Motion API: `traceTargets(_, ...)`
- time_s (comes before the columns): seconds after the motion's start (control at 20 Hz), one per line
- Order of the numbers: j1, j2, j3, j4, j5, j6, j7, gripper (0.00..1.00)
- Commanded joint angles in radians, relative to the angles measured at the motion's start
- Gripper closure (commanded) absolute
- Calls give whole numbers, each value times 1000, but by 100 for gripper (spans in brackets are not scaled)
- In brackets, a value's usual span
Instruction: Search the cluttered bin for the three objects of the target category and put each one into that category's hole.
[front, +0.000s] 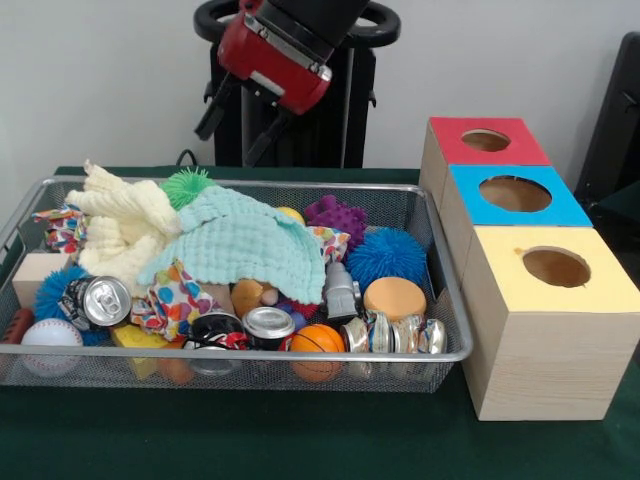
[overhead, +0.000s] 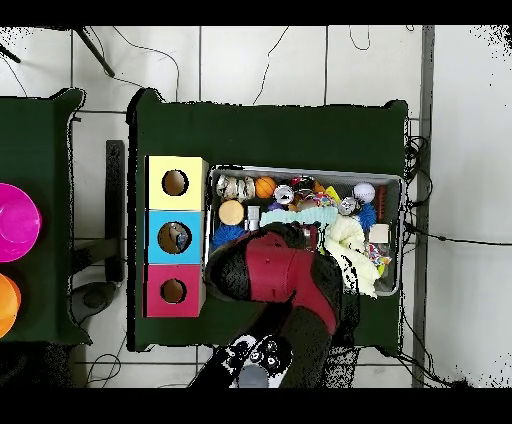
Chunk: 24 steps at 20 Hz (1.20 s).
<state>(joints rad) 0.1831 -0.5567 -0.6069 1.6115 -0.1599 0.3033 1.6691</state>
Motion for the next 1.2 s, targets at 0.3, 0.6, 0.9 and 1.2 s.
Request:
traceTargets(0.3, 205, -48, -134, -177, 52, 298, 186, 0)
traceTargets(0.6, 246, -20, -143, -244, 85, 361, 219, 0)
traceTargets(0.9, 243, -71, -142, -223, 85, 380, 198, 0)
traceTargets(1.2, 201, -145, -93, -168, 102, 356, 155, 0)
